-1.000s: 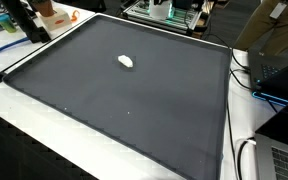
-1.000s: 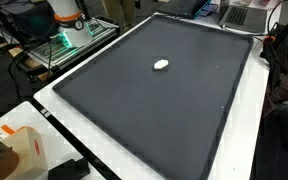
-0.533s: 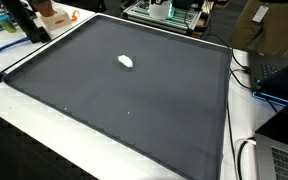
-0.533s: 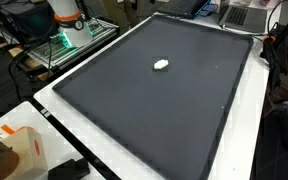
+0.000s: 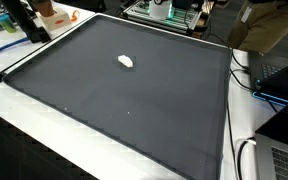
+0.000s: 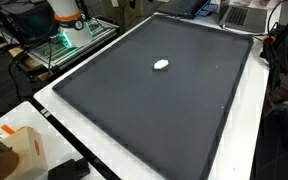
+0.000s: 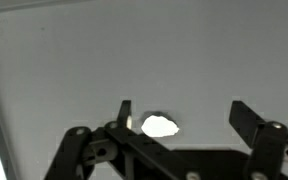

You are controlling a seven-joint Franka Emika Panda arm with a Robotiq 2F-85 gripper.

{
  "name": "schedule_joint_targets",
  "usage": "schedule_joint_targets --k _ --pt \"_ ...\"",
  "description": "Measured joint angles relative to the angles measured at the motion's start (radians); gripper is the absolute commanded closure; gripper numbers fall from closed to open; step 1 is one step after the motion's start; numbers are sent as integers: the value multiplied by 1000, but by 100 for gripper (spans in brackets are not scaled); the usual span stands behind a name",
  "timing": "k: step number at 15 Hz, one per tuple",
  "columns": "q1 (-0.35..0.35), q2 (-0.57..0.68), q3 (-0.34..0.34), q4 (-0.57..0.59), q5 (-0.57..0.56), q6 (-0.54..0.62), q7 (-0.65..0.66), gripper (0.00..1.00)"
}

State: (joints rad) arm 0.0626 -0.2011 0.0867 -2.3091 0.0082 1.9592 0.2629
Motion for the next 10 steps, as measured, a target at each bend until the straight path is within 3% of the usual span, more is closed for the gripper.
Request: schedule_joint_targets --k 10 --pt "13 1 11 55 144 -61 -8 0"
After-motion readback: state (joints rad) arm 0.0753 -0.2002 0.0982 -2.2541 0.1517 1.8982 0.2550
